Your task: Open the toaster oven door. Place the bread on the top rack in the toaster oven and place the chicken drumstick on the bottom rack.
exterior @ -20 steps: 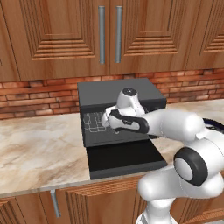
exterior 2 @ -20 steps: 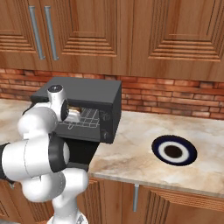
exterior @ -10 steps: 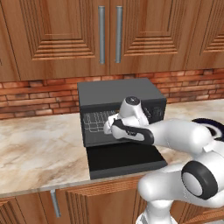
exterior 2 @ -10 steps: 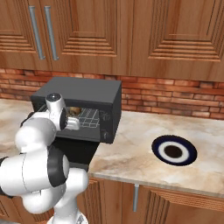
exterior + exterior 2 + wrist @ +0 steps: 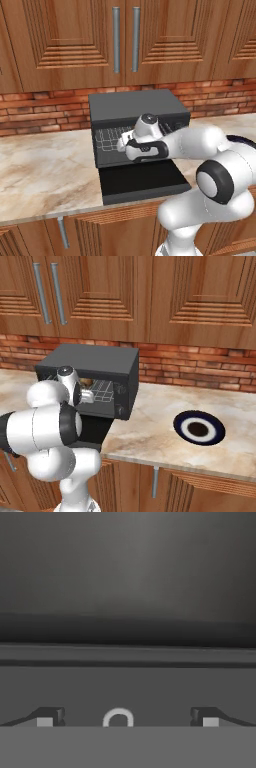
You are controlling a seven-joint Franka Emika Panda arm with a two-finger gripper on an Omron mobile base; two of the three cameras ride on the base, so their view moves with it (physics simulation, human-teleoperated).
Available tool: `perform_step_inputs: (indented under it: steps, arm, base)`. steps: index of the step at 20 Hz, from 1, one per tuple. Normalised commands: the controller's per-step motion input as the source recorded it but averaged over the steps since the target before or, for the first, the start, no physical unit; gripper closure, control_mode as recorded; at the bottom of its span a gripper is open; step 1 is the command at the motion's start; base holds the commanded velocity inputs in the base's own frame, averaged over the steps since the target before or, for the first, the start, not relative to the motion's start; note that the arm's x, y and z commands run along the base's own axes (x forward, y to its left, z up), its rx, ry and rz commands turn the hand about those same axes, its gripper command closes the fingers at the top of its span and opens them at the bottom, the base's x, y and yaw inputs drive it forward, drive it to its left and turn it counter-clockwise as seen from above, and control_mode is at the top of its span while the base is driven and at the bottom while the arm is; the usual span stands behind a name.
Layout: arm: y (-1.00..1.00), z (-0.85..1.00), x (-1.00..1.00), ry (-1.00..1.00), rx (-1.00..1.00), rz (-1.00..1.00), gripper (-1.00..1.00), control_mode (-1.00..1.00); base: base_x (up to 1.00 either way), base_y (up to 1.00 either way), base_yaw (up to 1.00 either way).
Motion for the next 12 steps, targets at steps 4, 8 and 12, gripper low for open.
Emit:
perform_step_inputs:
  steps: [4, 8, 12]
  arm:
    - [0.03, -0.26, 0.13, 0.0, 0.0, -0.01, -1.0, -1.0]
    - [0.01, -0.21, 0.33, -0.02, 0.0, -0.04, -1.0, -1.0]
    - [0.0, -0.01, 0.38, -0.03, 0.0, -0.04, -1.0, -1.0]
  base:
    - [0.0, 0.0, 0.0]
    - [0.0, 0.0, 0.0]
    - [0.0, 0.0, 0.0]
